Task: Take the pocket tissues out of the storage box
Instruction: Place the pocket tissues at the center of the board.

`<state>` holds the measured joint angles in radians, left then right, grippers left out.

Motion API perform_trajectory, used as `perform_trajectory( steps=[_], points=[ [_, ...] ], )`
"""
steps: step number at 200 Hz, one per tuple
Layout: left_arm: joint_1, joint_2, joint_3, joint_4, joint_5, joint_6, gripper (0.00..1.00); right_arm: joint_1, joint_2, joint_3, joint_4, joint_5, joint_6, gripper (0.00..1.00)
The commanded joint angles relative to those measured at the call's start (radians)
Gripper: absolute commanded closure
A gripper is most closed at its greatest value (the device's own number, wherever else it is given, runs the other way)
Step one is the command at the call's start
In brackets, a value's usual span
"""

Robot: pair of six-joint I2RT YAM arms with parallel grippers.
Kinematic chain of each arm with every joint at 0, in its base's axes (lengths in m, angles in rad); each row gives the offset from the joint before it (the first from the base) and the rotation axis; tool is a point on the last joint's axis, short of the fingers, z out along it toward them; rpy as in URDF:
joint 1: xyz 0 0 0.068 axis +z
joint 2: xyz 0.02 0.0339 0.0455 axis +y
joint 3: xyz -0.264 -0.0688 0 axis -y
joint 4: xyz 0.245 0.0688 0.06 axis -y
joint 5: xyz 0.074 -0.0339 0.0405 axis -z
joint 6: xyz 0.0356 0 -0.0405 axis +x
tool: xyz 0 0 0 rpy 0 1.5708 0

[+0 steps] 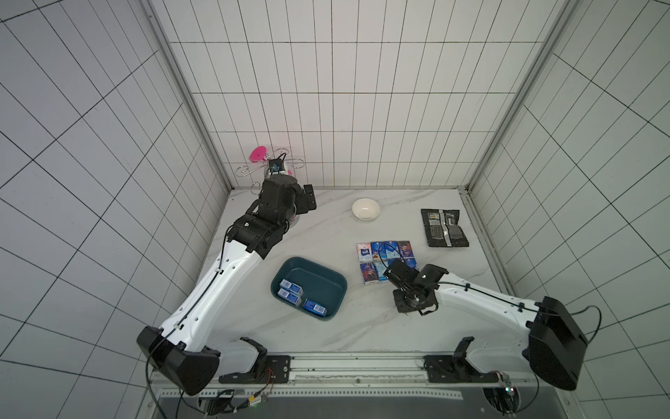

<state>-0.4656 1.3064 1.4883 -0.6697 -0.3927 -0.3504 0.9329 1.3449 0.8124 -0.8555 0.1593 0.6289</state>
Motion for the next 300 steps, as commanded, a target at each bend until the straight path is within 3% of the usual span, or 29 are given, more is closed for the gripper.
perform_trajectory(
  steps=[1,32,88,233,300],
  points=[
    [0.003,-0.015,0.011,0.015,-0.008,0.01,0.02,0.011,0.023,-0.039,0.041,0.041,0.026,0.68],
    [0.007,-0.008,0.014,0.017,-0.003,0.005,0.02,0.013,0.027,-0.039,0.096,-0.011,0.026,0.59],
    [0.007,-0.016,0.017,0.003,-0.01,0.005,0.02,0.034,-0.005,0.006,0.09,-0.034,0.027,0.54],
    [0.005,-0.042,0.013,-0.009,-0.017,0.006,0.02,0.049,-0.042,0.077,0.095,0.039,0.0,0.53],
    [0.004,-0.044,0.014,-0.012,-0.02,0.007,0.02,-0.012,-0.027,0.05,0.117,0.007,-0.029,0.53]
  ],
)
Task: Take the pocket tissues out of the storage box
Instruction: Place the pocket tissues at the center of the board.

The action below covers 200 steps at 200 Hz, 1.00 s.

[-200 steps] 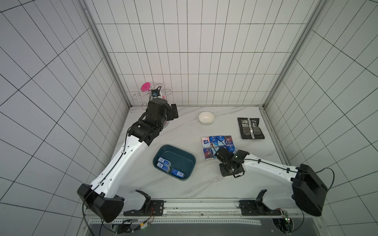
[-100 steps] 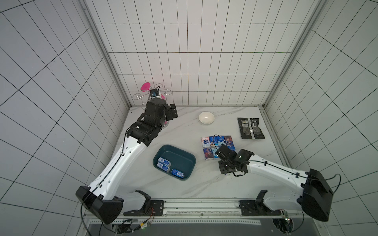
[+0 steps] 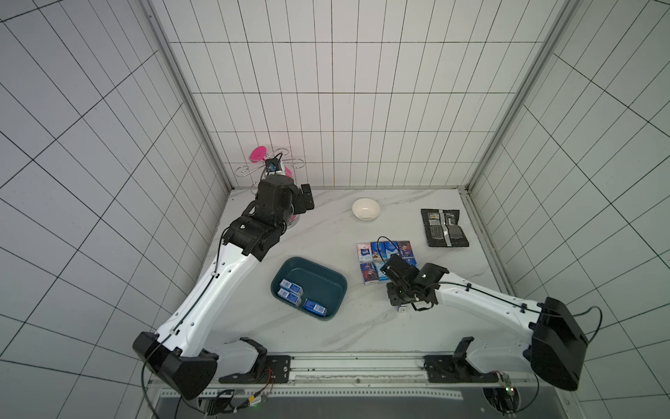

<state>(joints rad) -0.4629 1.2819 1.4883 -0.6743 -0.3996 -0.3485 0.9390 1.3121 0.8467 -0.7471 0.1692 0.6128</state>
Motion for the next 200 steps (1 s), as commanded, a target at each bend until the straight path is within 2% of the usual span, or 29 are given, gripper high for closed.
perform_trajectory(
  steps=[1,55,144,200],
  points=[
    [0.001,-0.019,0.014,-0.007,-0.013,0.005,0.02,-0.02,0.006,0.015,0.009,-0.003,-0.014,0.53],
    [0.001,-0.015,0.015,-0.007,-0.013,0.003,0.02,-0.073,-0.004,-0.055,0.057,-0.045,-0.019,0.53],
    [0.002,-0.01,0.012,-0.001,-0.015,0.01,0.02,-0.101,0.031,-0.09,0.077,-0.068,-0.018,0.53],
    [0.001,-0.006,0.029,-0.007,-0.012,0.014,0.02,-0.141,0.008,-0.126,0.065,-0.044,-0.003,0.53]
  ],
)
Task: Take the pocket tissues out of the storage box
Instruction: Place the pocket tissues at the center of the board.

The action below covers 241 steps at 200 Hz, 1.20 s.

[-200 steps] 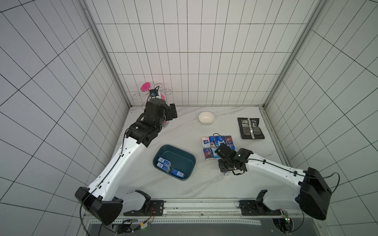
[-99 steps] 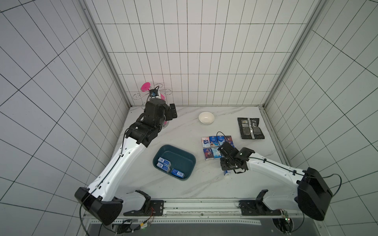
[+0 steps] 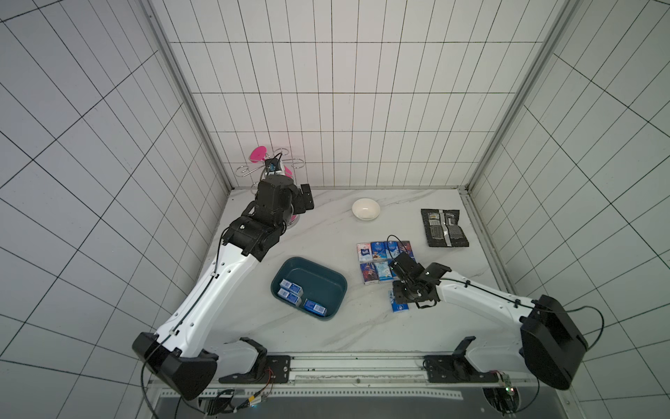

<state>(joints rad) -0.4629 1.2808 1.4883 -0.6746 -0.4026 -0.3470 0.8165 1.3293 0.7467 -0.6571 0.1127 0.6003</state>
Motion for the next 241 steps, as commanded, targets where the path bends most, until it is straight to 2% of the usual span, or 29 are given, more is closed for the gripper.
perform_trajectory(
  steps=[1,56,93,156,217,241],
  points=[
    [0.001,-0.004,0.03,-0.007,-0.008,0.013,0.02,-0.019,-0.011,-0.027,-0.027,0.014,0.01,0.53],
    [0.003,-0.019,0.017,-0.008,-0.015,0.022,0.02,-0.025,-0.073,-0.018,-0.034,-0.008,0.008,0.53],
    [0.006,-0.023,0.01,-0.003,-0.013,0.02,0.02,0.084,-0.047,0.033,-0.045,0.018,0.037,0.5],
    [0.006,-0.023,-0.002,0.001,-0.008,0.014,0.02,0.234,0.036,0.1,0.029,0.015,0.085,0.56],
    [0.006,-0.018,-0.004,0.005,-0.007,0.013,0.02,0.247,0.124,0.079,0.13,-0.047,0.095,0.6],
    [0.007,-0.02,-0.009,0.006,-0.008,0.012,0.02,0.245,0.137,0.066,0.142,-0.027,0.095,0.6]
  ],
)
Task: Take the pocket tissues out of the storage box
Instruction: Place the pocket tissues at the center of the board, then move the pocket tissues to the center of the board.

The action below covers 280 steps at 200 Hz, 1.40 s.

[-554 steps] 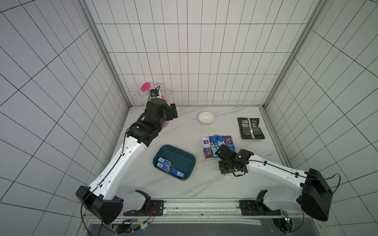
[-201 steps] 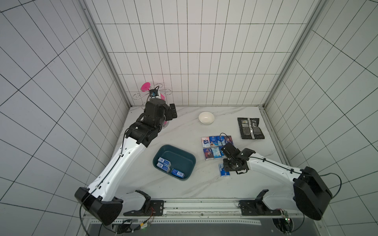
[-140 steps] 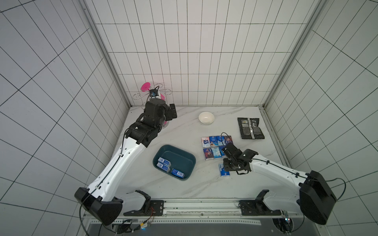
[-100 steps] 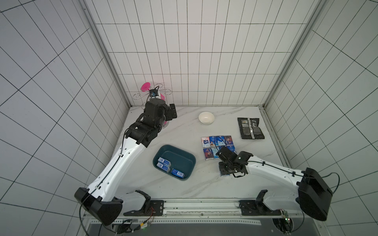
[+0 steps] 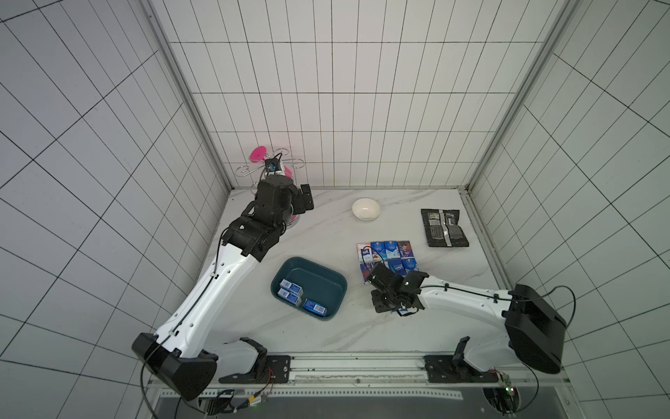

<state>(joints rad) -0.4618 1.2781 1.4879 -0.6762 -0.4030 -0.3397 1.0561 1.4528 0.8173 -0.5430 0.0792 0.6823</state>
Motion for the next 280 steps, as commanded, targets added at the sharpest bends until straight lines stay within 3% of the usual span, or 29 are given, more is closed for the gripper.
perform_trajectory(
  steps=[1,173,204,243,280],
  points=[
    [0.006,-0.017,-0.008,0.007,-0.008,0.004,0.02,0.005,0.014,-0.005,0.028,0.008,0.012,0.6],
    [0.009,-0.034,-0.029,0.015,-0.003,0.001,0.02,-0.229,-0.145,-0.132,-0.059,0.032,-0.042,0.59],
    [0.009,-0.035,-0.031,0.017,0.001,-0.002,0.02,-0.218,-0.163,-0.108,-0.098,-0.008,-0.038,0.59],
    [0.011,-0.02,-0.017,0.019,0.013,-0.011,0.02,-0.123,-0.161,-0.086,-0.156,-0.034,-0.004,0.59],
    [0.009,-0.008,-0.012,0.022,0.018,-0.015,0.02,-0.077,-0.218,-0.142,-0.186,-0.045,0.055,0.59]
  ],
)
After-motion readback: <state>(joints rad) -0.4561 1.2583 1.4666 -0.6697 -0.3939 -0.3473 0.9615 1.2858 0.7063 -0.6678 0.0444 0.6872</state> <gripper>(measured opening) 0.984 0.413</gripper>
